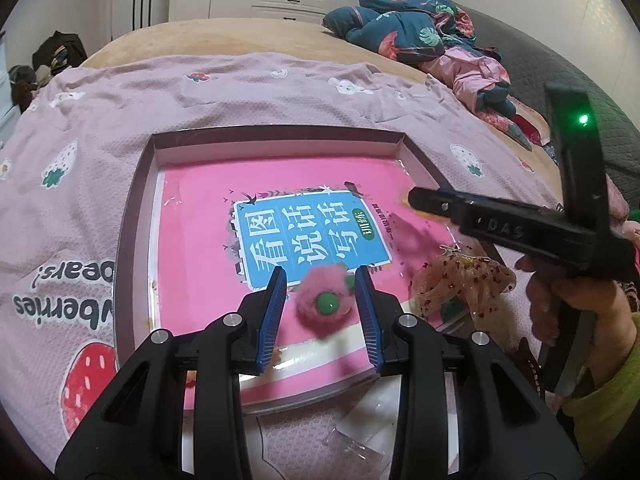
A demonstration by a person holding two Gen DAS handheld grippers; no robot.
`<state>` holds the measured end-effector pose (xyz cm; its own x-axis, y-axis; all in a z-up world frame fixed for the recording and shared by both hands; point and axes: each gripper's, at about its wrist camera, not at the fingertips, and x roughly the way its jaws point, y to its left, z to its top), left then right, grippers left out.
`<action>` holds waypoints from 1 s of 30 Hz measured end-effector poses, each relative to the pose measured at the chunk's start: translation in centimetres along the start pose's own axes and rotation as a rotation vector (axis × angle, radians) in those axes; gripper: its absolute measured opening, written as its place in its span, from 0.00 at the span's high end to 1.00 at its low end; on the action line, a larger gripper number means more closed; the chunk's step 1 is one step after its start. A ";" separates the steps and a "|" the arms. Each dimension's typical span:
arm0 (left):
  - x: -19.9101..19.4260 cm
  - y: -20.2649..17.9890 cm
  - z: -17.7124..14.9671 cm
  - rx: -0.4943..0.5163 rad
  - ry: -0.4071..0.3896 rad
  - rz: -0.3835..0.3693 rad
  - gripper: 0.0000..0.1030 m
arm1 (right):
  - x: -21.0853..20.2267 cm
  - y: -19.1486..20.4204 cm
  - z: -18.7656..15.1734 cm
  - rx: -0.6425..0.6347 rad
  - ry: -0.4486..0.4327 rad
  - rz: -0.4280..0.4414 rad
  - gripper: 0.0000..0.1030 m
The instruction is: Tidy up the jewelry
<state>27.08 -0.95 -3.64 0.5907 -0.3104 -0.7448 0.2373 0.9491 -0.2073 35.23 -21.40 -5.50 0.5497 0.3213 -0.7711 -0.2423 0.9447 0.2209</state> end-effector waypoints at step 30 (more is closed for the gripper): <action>-10.6 -1.1 -0.4 -0.032 -0.172 0.039 0.09 | -17.3 0.2 -5.6 -0.039 -0.353 -0.034 0.06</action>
<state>20.21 1.29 4.21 0.7227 -0.2751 -0.6341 0.1885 0.9610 -0.2021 21.20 -27.16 4.56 0.7988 0.2989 -0.5221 -0.2457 0.9543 0.1703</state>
